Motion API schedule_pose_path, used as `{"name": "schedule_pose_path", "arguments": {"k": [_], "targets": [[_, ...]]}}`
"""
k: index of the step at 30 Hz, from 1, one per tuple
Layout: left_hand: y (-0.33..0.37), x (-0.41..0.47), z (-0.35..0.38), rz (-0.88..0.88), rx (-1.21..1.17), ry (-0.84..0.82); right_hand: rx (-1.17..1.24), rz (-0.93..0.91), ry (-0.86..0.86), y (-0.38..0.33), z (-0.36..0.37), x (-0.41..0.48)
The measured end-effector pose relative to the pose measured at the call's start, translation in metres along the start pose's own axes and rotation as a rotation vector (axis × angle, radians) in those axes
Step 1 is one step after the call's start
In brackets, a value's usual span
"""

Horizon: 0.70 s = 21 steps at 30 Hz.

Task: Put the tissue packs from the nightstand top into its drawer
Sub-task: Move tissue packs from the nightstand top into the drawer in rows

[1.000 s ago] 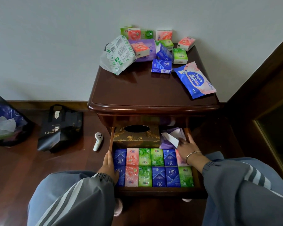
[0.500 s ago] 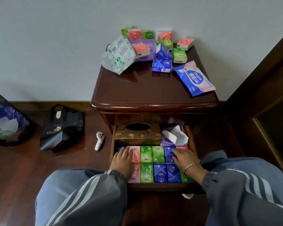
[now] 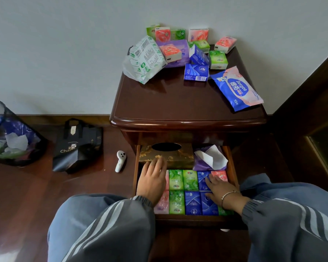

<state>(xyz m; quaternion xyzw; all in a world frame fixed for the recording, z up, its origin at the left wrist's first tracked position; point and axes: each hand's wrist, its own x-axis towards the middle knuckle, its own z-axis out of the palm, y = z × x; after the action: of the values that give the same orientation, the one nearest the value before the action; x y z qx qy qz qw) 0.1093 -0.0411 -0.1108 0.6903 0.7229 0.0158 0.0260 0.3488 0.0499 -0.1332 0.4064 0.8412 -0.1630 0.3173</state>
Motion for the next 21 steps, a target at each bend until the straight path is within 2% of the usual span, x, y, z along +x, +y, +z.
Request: {"name": "schedule_pose_path", "arguments": {"k": [2,5,12,14,18,19,21], "targets": [[-0.006,0.01,0.001,-0.025,-0.01,-0.093,0.012,-0.001,-0.003,0.0,0.0,-0.001],[-0.016,0.017,0.018,-0.068,0.031,-0.369,0.028,-0.004,-0.012,0.0,-0.001,-0.002],[-0.011,0.016,0.023,-0.118,0.014,-0.401,0.054,0.006,-0.001,0.0,-0.011,-0.009],[-0.012,0.015,0.019,-0.116,-0.025,-0.413,0.077,0.061,0.147,-0.001,-0.017,-0.013],[-0.013,0.012,0.012,-0.122,-0.104,-0.439,0.302,0.253,0.679,0.0,-0.026,-0.014],[-0.013,0.011,0.011,-0.121,-0.115,-0.443,0.354,0.242,0.74,0.003,-0.025,-0.01],[-0.015,0.009,0.01,-0.122,-0.116,-0.457,0.405,0.149,0.637,0.004,-0.022,-0.001]]}}
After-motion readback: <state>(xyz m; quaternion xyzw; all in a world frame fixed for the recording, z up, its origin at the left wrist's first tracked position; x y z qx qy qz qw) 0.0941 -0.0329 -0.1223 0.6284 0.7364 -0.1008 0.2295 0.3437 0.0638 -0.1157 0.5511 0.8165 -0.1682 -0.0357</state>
